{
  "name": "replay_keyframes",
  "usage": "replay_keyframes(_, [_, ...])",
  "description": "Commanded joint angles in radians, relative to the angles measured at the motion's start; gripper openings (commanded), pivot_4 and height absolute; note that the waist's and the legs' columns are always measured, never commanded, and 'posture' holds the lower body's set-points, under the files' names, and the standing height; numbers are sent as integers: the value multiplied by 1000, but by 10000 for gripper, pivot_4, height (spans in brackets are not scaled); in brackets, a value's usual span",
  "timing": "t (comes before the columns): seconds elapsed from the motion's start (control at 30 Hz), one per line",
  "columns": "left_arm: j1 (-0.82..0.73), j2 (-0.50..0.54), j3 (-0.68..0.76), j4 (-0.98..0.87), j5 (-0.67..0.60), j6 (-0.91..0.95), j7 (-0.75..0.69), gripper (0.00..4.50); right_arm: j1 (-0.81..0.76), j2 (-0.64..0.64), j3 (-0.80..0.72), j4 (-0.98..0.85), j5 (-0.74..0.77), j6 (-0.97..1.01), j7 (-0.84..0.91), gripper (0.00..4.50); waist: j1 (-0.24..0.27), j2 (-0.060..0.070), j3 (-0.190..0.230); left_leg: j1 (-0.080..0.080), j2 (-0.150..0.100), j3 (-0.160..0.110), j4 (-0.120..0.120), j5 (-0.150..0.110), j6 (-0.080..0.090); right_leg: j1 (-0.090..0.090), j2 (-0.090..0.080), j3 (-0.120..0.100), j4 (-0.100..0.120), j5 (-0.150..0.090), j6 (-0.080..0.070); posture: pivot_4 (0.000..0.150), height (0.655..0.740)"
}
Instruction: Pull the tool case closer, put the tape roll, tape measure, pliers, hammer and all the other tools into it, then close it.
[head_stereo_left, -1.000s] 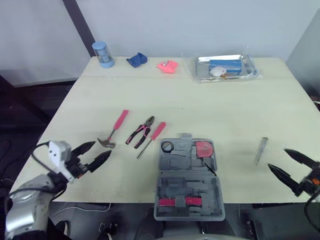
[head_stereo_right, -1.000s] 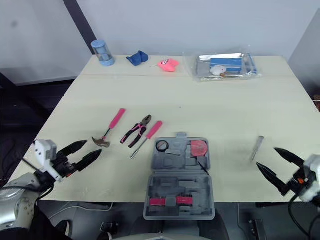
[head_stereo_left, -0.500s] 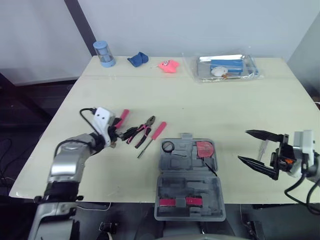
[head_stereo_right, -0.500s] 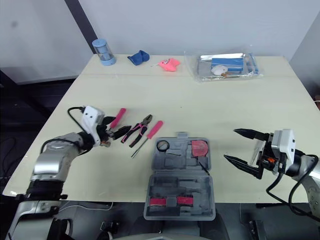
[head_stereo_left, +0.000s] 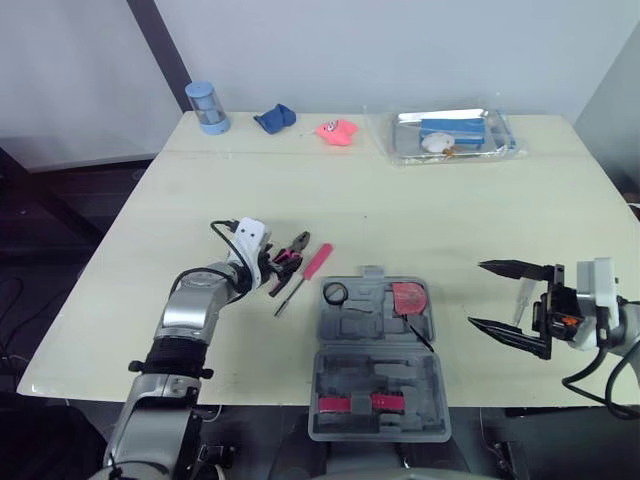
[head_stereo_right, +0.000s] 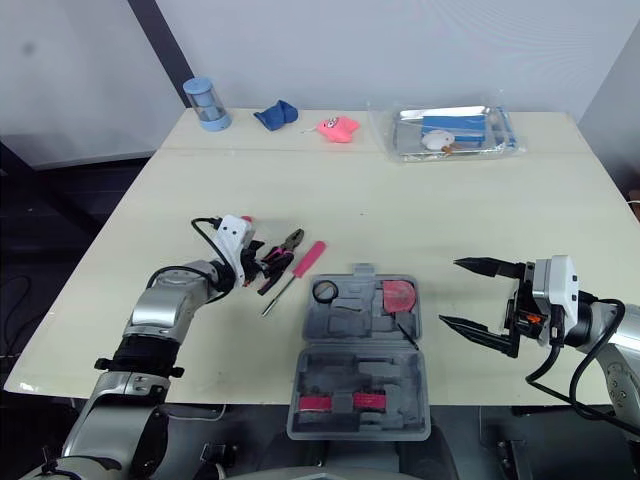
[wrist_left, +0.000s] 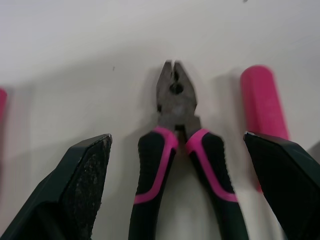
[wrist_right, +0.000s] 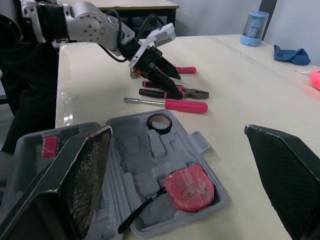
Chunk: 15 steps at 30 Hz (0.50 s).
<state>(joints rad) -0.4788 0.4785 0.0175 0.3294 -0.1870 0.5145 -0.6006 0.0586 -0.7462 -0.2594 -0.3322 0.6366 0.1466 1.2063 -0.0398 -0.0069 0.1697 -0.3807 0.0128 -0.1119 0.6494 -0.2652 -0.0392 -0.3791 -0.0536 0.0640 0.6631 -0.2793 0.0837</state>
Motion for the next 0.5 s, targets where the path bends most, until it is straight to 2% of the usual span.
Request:
replay_keyframes(0.03, [-14, -4, 10, 5, 4, 18, 18, 45000, 2, -15, -34, -9, 12, -21, 16, 44807, 1, 0, 0, 0, 0, 0, 0, 0, 0, 0, 0, 0, 0, 0, 0, 1500, 7400])
replay_keyframes(0.5, [-78, -43, 12, 142, 15, 2, 22, 45000, 4, -14, -36, 29, 2, -60, 58, 44807, 3, 0, 0, 0, -1, -1, 1, 0, 0, 1, 0, -1, 0, 0, 0, 1500, 7400])
